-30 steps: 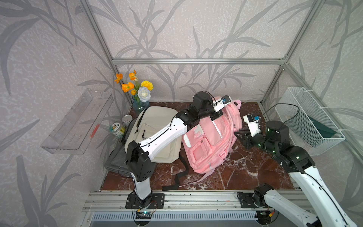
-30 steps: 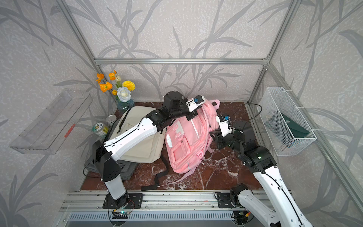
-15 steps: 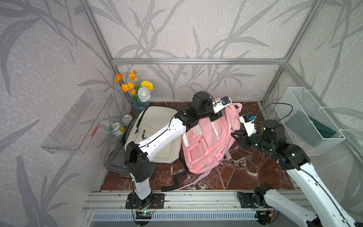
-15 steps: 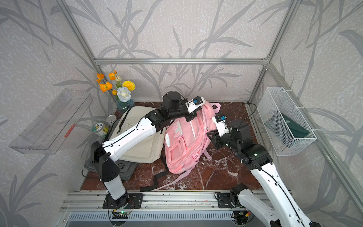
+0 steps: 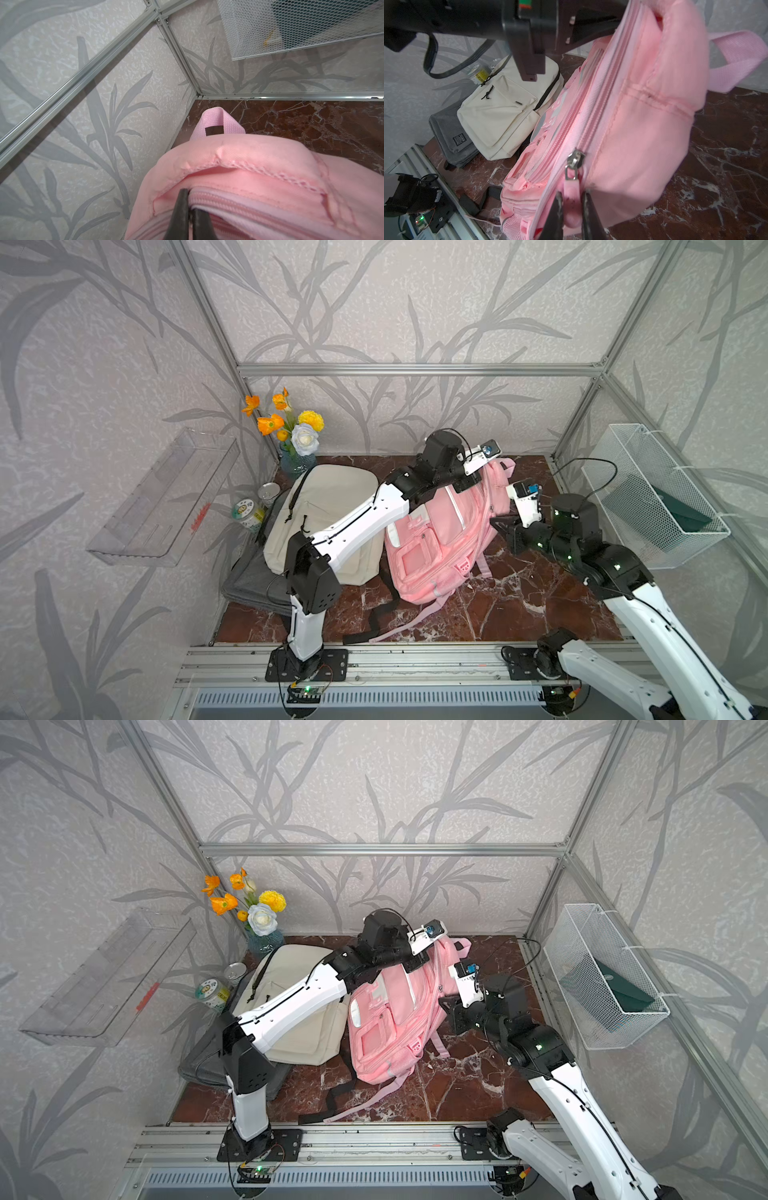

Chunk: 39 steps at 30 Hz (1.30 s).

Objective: Zip up the backpack
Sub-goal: Zip the zipper on the backpack.

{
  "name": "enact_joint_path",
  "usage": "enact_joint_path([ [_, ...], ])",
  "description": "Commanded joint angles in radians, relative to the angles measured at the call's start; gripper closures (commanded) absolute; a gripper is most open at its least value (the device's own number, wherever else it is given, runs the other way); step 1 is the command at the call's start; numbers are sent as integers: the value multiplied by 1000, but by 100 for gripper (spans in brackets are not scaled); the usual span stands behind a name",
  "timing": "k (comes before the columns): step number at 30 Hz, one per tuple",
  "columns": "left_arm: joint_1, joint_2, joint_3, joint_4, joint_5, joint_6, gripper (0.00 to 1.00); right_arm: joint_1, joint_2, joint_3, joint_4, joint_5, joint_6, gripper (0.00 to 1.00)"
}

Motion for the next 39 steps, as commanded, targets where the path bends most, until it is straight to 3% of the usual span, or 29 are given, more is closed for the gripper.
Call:
enact_joint_path([
  [1,34,44,137,70,-192,-13,100,27,-26,-35,-68,-8,26,100],
  [6,43,78,188,86,-244,-36,100,29,-40,-66,-70,15,68,100],
  [24,59,42,276,85,-269,-160,100,32,-32,-225,73,28,185,100],
  [39,58,112,457,14,-269,-180,100,37,-17,-333,119,63,206,100],
])
